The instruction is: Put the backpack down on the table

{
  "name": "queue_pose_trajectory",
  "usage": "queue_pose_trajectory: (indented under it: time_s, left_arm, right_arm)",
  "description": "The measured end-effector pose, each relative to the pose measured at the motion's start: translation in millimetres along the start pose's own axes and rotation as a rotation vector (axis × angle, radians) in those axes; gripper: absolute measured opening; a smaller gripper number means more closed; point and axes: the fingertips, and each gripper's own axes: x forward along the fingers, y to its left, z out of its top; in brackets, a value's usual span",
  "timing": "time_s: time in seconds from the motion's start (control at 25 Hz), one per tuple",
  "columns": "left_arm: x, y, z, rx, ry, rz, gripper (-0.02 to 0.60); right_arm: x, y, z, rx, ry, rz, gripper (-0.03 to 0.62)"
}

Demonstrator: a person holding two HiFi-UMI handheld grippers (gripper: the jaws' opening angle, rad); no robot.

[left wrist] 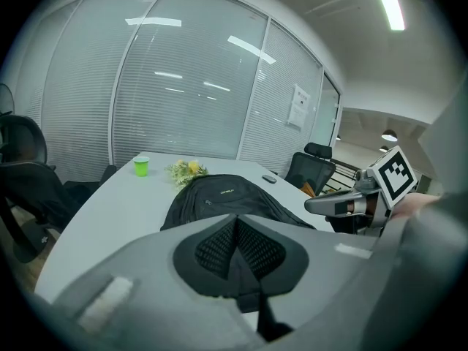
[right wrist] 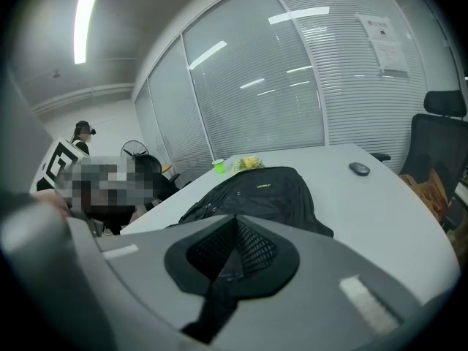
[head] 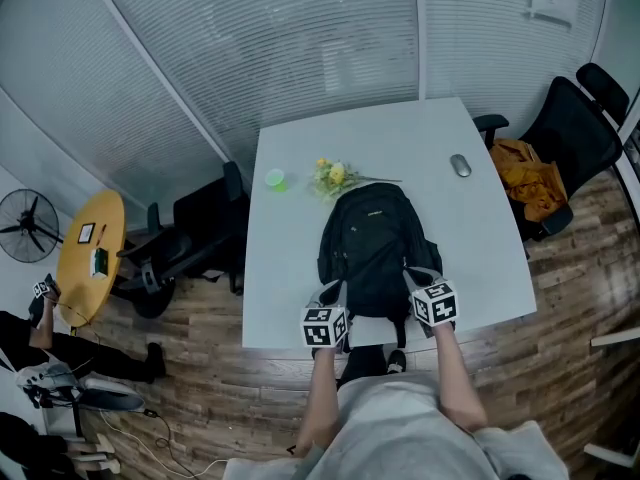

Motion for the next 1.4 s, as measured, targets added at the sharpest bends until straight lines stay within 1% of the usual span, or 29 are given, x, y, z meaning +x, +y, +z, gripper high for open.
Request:
queue_pose_trajectory:
  time_s: [0.12, 0.4, 0.72, 1.08, 1.4]
  left_arm:
    - [-0.8, -2.2, 0.6, 0.002, -0.005, -0.021, -0.009]
    - [-2.5, 4.8, -2.7, -0.005, 0.004, -0.002, -0.009]
    - [-2.2, 12.3, 2.7, -0.009, 0.005, 0.009, -0.009]
    - [0.2, 8.0, -4.7, -0.024, 0.02, -0.001, -0.009]
    - [0.7, 5.7, -5.5, -0.026, 0.018, -0.008, -0.009]
  right_arm:
    - [1.6, 2.4, -3.1, -0.012, 0.015, 0.002, -0.002]
    - [3.5, 0.3, -5.6, -0.002, 0.029, -0.007, 0.0]
    - [9.0, 4.3, -4.2, -0.001, 0.044, 0.008, 0.0]
    - [6.5, 1.4, -7.8, 0.027, 0.046, 0.011, 0.0]
    - [5.9, 2.8, -8.9, 0.008, 0.047, 0.017, 0.0]
